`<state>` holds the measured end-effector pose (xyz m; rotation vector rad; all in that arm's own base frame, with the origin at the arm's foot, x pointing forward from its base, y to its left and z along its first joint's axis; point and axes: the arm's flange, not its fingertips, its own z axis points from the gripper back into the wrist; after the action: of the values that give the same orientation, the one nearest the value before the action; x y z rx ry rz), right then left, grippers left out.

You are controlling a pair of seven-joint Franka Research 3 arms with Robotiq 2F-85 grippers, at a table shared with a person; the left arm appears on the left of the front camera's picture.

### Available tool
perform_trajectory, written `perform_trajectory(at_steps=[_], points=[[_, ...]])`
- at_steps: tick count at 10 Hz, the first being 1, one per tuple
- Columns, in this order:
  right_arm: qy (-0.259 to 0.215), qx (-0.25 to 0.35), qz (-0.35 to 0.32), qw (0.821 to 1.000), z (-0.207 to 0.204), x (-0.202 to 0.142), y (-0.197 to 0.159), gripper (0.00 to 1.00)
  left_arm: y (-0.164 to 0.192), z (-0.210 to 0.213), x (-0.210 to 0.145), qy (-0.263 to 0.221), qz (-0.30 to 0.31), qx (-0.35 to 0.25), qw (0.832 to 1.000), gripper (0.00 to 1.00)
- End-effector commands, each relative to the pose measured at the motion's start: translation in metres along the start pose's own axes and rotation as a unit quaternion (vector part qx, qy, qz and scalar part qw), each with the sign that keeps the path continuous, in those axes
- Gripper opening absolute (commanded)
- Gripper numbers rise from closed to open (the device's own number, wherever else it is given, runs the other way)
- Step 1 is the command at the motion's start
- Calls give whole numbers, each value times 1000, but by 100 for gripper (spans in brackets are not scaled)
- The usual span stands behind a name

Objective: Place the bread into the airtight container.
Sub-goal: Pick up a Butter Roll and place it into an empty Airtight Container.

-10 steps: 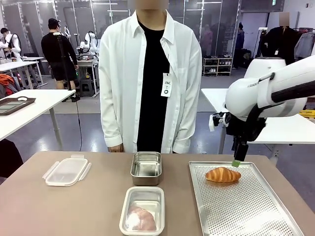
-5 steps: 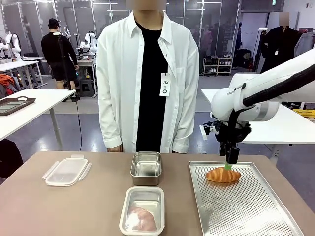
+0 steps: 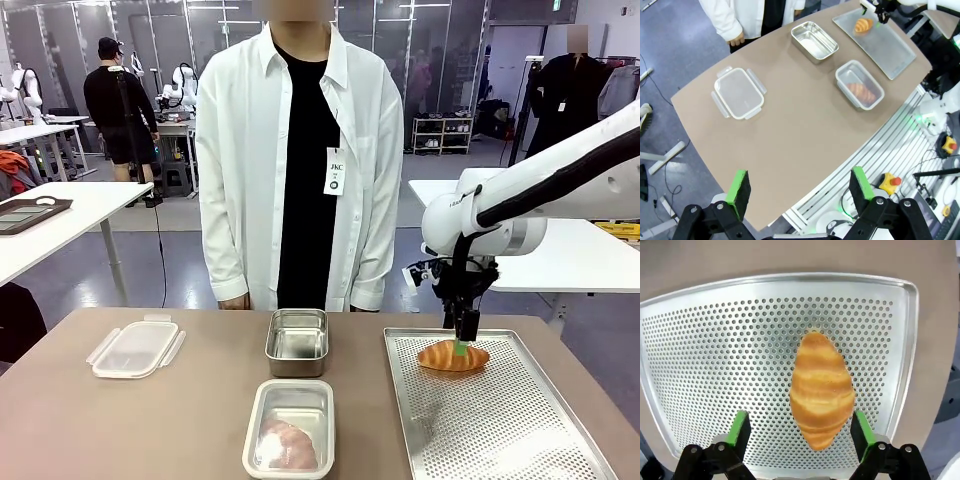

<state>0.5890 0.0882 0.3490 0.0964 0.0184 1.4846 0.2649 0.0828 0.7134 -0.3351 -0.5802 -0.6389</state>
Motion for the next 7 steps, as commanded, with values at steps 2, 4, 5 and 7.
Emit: perform_trajectory(at_steps=[2,4,5,7], points=[[21,-29,2,999,-17,-2,-8,100,0,2,1,0,-9,-4,1000,100],[15,-58,-1,998,-27,-5,-9,100,0,2,1,0,-9,-4,1000,100],[17,-55,-2,998,-32,-6,-10,100,0,2,1,0,-9,-4,1000,100],[16,-45,-10,999,-45,-6,-16,100,0,2,1,0,-9,-4,1000,100]])
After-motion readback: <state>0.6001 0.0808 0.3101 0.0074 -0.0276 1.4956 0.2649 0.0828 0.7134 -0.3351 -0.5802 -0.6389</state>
